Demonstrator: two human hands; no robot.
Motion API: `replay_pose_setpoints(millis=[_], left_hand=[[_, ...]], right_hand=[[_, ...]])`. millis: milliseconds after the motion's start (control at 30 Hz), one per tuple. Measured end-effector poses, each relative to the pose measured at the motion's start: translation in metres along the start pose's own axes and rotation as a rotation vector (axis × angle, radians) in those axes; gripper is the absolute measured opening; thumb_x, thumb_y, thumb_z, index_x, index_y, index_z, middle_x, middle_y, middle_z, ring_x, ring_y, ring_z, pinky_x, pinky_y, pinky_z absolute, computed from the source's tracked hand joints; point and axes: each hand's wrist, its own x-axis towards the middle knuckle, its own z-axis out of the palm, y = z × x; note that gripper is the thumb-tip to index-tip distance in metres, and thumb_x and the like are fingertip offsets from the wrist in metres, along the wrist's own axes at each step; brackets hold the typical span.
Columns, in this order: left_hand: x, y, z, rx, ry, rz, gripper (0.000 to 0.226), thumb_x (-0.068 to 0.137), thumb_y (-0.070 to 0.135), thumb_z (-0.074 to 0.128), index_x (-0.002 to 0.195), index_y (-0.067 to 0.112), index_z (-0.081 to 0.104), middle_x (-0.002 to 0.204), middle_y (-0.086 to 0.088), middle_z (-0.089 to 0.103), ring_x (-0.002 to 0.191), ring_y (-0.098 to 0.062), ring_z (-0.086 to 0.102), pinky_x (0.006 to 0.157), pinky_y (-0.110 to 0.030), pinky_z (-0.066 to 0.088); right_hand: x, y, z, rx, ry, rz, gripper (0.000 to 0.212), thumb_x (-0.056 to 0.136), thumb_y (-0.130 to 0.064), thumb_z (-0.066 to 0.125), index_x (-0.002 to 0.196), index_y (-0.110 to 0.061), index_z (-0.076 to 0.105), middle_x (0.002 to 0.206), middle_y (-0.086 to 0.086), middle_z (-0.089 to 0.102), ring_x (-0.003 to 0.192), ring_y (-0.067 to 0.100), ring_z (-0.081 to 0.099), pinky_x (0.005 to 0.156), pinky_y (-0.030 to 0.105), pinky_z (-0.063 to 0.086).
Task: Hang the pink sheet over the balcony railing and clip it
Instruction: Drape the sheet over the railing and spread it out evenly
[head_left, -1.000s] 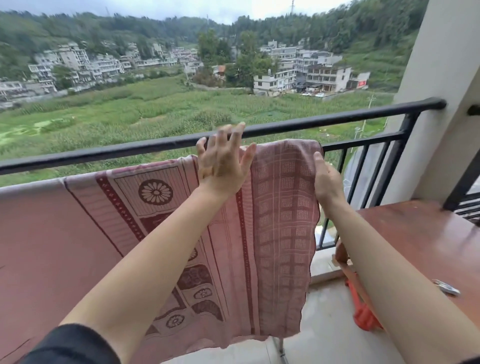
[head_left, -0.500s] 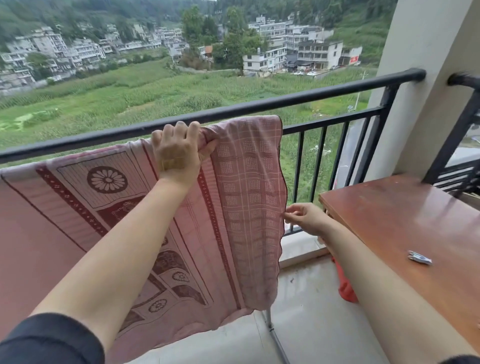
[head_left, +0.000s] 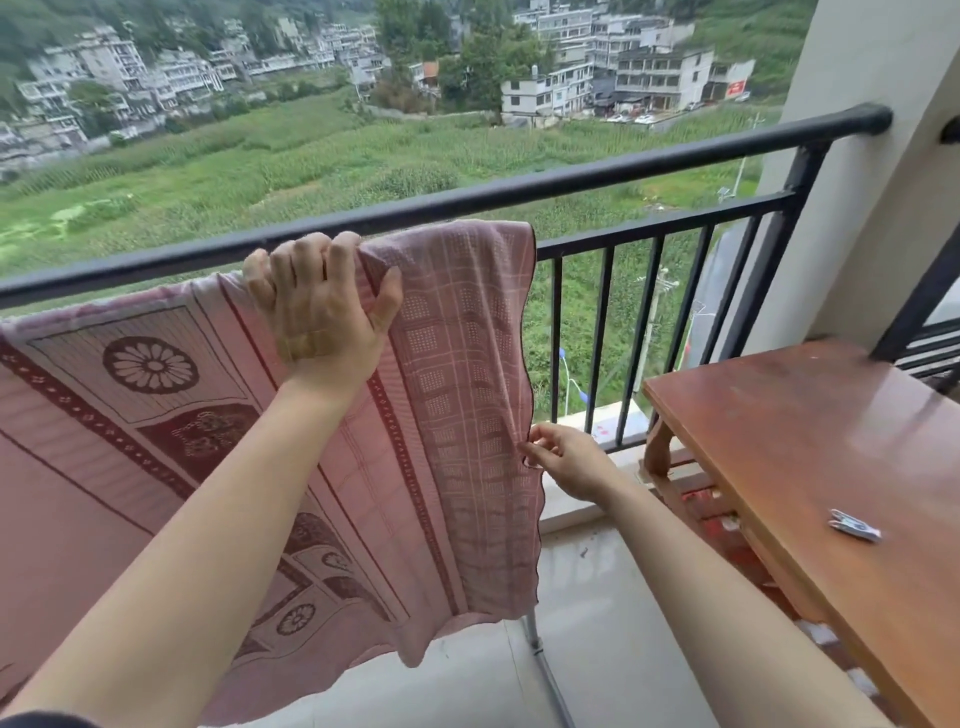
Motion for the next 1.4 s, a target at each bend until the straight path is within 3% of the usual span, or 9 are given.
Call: replay_pose_setpoints(millis=[167,300,467,633,733,800,900,1067,1400], left_hand=[[-0.01,0.059,0.014,-0.276,0.229,0.082,0.029,0.091,0.042,0.054,0.101,0.016,0.053,0.1,-0.008,0.054,0.097,-0.023,0.049,0.094,-0.039,0.03],[-0.033,0.05,-0.027,-0.548,0.134,0.031,0.055,0.078,0.061,0.07,0.081,0.015,0.04,0.073,-0.007,0.047,0.069,-0.022,0.044,0.066,-0.034,0.041],[-0.092,0.08,-0.01,-0.432,-0.016,-0.075,0.05,0.074,0.047,0.08,0.08,0.015,0.042,0.069,-0.006,0.048,0.063,-0.025,0.046,0.057,-0.038,0.043],[-0.11,0.086,-0.01,-0.464,-0.075,-0.288,0.02,0.077,0.015,0.064,0.09,0.013,0.049,0.073,-0.005,0.056,0.065,-0.021,0.053,0.06,-0.029,0.043],[-0.114,0.088,-0.021,-0.353,-0.161,-0.412,0.017,0.081,0.021,0.059,0.089,0.007,0.059,0.073,-0.004,0.061,0.063,-0.023,0.058,0.055,-0.031,0.045],[-0.119,0.089,-0.039,-0.294,-0.217,-0.48,0.014,0.083,0.022,0.06,0.085,0.008,0.061,0.073,-0.002,0.061,0.063,-0.022,0.058,0.053,-0.027,0.042],[-0.133,0.1,-0.063,-0.205,-0.27,-0.608,0.009,0.084,0.02,0.065,0.083,0.013,0.059,0.072,0.004,0.059,0.06,-0.016,0.054,0.054,-0.022,0.036],[-0.142,0.126,-0.071,-0.046,-0.256,-0.728,0.013,0.087,0.013,0.067,0.078,0.01,0.058,0.068,0.002,0.057,0.056,-0.013,0.046,0.054,-0.019,0.033],[-0.16,0.117,-0.065,0.006,-0.401,-0.905,0.024,0.09,0.009,0.06,0.073,0.016,0.043,0.075,-0.01,0.055,0.066,-0.031,0.052,0.059,-0.03,0.027]], right_hand=[[0.026,0.004,-0.026,-0.024,-0.055,-0.027,0.013,0.093,-0.036,0.067,0.083,-0.029,0.071,0.07,-0.01,0.071,0.07,0.011,0.068,0.077,0.039,0.058],[0.004,-0.072,-0.008,-0.051,-0.303,-0.098,0.015,0.088,-0.033,0.074,0.085,-0.019,0.078,0.063,-0.012,0.064,0.055,-0.002,0.05,0.059,0.018,0.042],[0.008,-0.075,0.001,-0.026,-0.447,-0.223,0.046,0.078,-0.048,0.071,0.085,-0.004,0.063,0.074,0.018,0.061,0.068,0.009,0.049,0.061,0.031,0.043],[0.036,-0.047,-0.009,-0.301,-0.464,-0.213,0.016,0.081,-0.02,0.071,0.077,-0.028,0.058,0.077,-0.008,0.061,0.074,0.015,0.061,0.076,0.035,0.054],[0.052,-0.051,-0.015,-0.208,-0.334,-0.217,0.03,0.088,-0.018,0.067,0.114,-0.027,0.053,0.11,-0.003,0.057,0.09,0.017,0.061,0.089,0.041,0.052],[0.051,-0.07,-0.018,-0.019,-0.447,-0.255,0.05,0.093,-0.009,0.062,0.138,-0.022,0.044,0.13,0.0,0.052,0.107,0.013,0.057,0.095,0.033,0.049],[0.046,-0.096,-0.02,0.201,-0.661,-0.271,0.031,0.096,0.001,0.052,0.12,-0.016,0.061,0.102,-0.016,0.065,0.085,-0.011,0.059,0.075,0.008,0.045],[0.056,-0.086,-0.004,-0.005,-0.329,-0.46,0.025,0.099,-0.035,0.057,0.093,-0.018,0.073,0.08,-0.001,0.073,0.073,0.02,0.065,0.068,0.034,0.05],[0.037,-0.094,0.006,-0.049,-0.186,-0.514,0.025,0.103,-0.037,0.044,0.084,-0.028,0.059,0.077,-0.007,0.06,0.072,0.021,0.056,0.059,0.034,0.042]])
